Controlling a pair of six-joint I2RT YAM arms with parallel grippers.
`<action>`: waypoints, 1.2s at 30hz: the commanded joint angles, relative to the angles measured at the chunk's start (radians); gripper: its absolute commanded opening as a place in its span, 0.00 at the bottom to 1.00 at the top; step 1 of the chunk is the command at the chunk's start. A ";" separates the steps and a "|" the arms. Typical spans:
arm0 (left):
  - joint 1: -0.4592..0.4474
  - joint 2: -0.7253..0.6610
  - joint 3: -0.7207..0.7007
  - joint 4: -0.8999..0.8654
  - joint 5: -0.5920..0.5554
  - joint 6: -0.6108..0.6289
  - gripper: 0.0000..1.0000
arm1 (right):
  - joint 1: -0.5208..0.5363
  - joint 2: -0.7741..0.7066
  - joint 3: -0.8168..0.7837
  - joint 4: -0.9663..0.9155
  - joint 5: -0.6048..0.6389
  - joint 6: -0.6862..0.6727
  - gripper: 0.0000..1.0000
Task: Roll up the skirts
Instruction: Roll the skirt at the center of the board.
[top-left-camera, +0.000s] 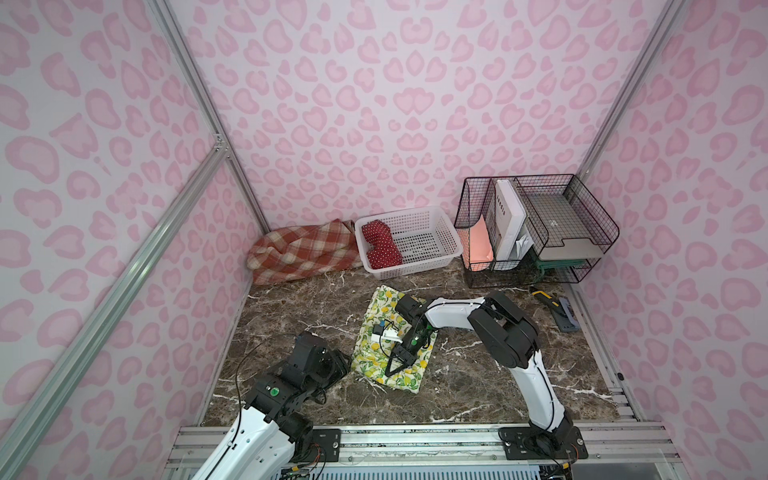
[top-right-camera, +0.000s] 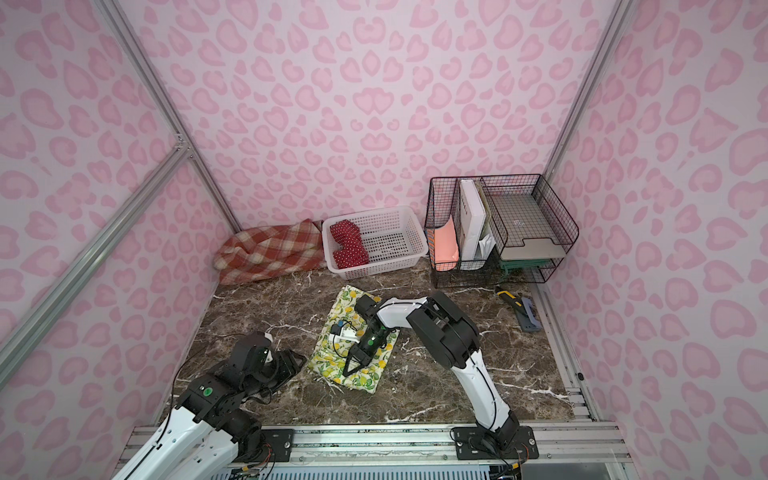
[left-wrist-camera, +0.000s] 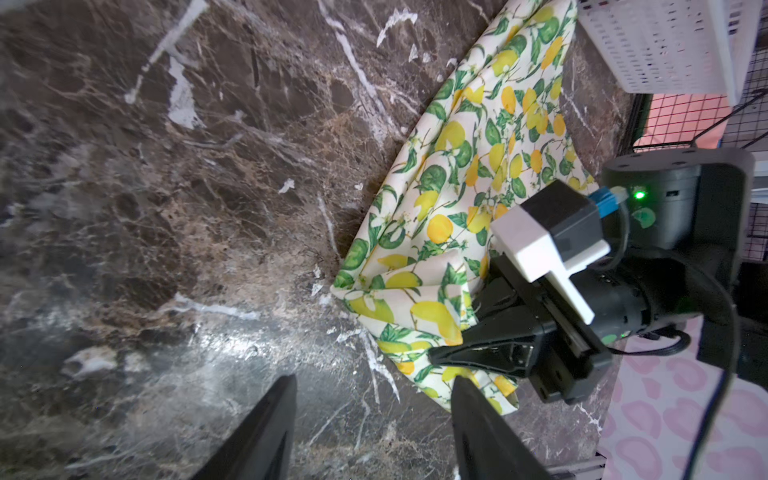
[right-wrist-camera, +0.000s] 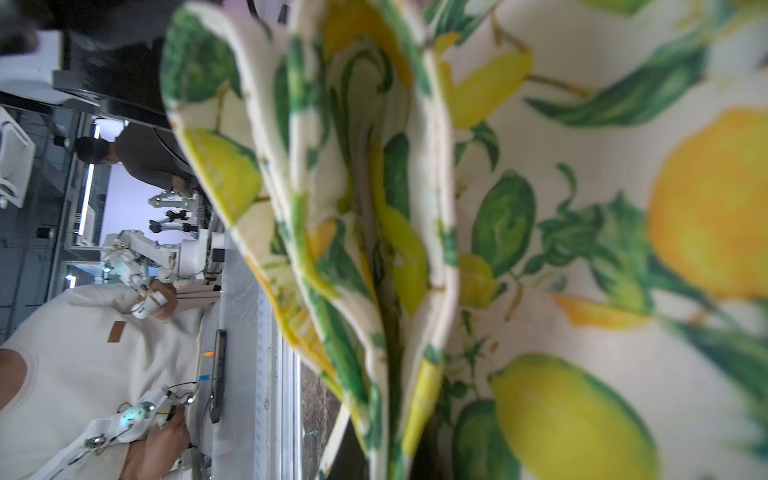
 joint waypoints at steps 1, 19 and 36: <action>-0.020 0.070 -0.019 0.109 0.034 0.019 0.61 | -0.003 0.043 0.019 -0.020 0.059 -0.033 0.00; -0.111 0.270 -0.162 0.428 -0.144 -0.130 0.76 | 0.020 0.151 0.010 0.042 0.057 -0.017 0.00; -0.255 0.475 -0.161 0.361 -0.211 -0.259 0.74 | -0.020 0.184 0.042 0.002 -0.033 -0.090 0.00</action>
